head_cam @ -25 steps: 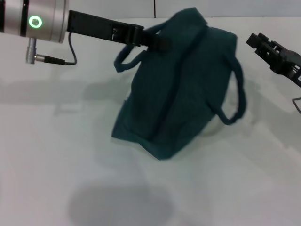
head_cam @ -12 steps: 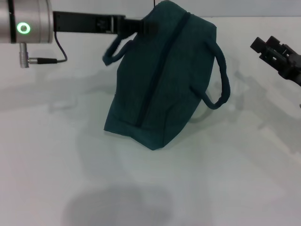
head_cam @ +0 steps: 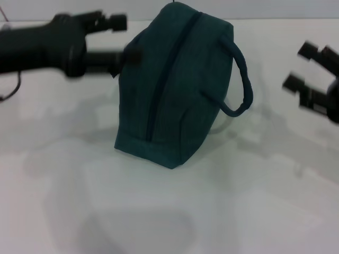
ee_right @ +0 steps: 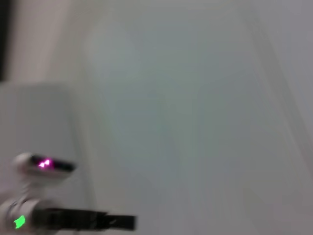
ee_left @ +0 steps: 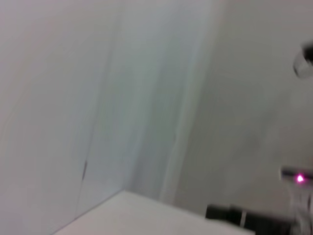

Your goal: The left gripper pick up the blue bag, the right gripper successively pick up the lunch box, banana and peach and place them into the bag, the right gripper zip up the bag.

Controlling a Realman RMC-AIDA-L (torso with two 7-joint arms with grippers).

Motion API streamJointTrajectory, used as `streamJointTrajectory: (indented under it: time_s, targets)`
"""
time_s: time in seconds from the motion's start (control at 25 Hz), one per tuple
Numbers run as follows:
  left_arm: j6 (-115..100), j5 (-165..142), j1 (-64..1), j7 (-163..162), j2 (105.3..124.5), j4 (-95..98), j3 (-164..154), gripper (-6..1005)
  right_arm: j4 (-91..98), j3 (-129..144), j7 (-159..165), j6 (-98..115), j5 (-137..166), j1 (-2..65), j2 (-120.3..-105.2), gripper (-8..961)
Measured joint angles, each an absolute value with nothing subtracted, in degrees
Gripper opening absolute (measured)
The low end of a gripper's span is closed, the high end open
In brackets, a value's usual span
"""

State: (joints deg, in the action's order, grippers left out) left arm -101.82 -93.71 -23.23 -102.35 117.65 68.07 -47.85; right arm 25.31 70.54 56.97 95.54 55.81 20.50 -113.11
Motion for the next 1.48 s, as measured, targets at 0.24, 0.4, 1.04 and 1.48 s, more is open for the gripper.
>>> streamJointTrajectory:
  time_s: [0.24,0.4,1.04,1.48]
  targets:
    - [-104.5,-93.7,-10.9,-85.3,119.81,74.1,-52.0,829,35.5,70.0,55.7,97.7,68.0,15.8,-112.74,872]
    - [-103.7,-93.7,-6.5,-79.8,119.78,70.2,-53.0,883,35.0,69.9,55.7,97.4,73.0,15.0,-112.70,872]
    - [-93.9,-101.5,-7.6,-60.7,119.40,42.2,-44.5,895,23.0,69.9,50.1,83.9,78.0,15.5,-114.79,872]
    - [-95.4,-101.0,-8.1,-60.9,119.51,41.4,-44.0,895,21.6,70.0,48.4,83.7,77.8,15.6,-115.13,872]
